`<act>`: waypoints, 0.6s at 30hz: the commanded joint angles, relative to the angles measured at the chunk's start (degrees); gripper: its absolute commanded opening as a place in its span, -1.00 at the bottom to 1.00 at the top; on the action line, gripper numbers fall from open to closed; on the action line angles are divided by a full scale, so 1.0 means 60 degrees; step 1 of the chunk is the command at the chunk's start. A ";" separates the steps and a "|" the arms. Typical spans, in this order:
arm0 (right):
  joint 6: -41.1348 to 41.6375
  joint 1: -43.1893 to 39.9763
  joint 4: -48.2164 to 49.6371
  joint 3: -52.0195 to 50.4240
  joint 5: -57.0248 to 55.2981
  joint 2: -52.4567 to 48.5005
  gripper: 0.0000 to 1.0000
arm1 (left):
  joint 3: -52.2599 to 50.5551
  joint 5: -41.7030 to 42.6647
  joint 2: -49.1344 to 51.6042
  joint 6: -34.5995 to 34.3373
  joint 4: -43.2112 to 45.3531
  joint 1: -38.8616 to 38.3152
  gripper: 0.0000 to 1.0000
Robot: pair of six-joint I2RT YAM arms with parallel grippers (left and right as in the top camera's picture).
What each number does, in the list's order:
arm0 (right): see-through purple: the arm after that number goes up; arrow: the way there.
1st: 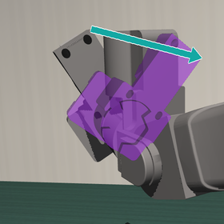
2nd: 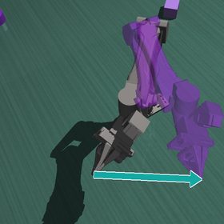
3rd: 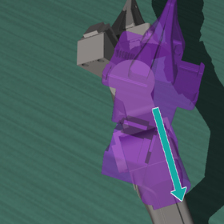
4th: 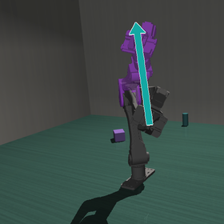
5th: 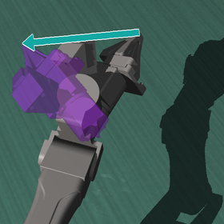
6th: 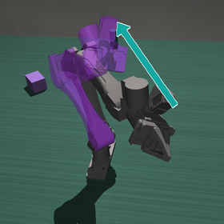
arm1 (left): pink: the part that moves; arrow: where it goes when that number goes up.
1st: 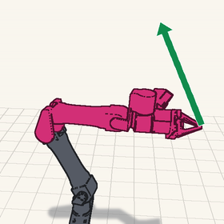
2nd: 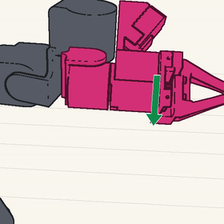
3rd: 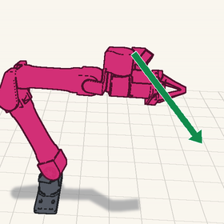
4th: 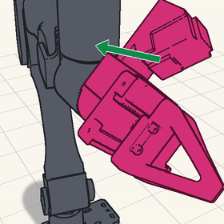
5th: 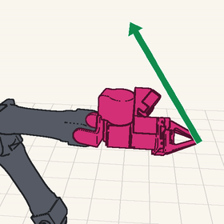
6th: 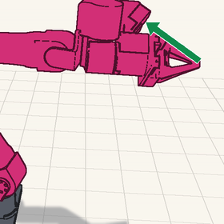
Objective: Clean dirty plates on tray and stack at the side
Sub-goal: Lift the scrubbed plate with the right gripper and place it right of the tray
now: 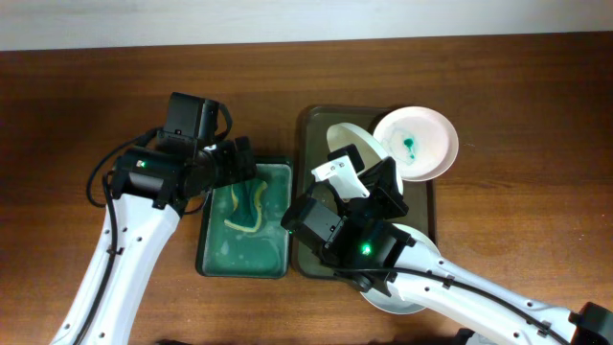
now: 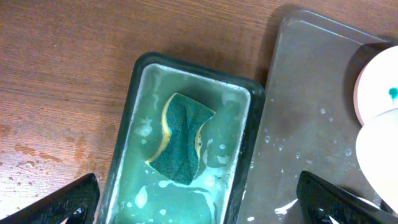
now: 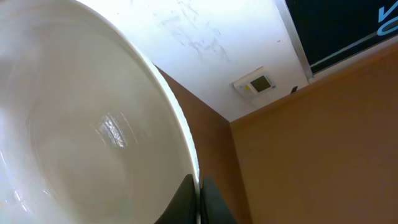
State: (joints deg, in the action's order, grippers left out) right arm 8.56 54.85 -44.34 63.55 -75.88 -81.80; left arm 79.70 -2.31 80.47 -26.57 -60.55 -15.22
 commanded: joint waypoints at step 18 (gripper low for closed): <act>0.1417 -1.3271 0.0051 0.0229 1.5202 0.0066 -0.92 | 0.0015 0.0073 -0.0058 0.0087 0.0011 0.0066 0.99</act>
State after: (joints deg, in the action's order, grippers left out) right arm 16.29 -15.44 -43.64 63.99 9.54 -81.60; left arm 79.70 -2.11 80.47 -26.57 -60.55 -15.22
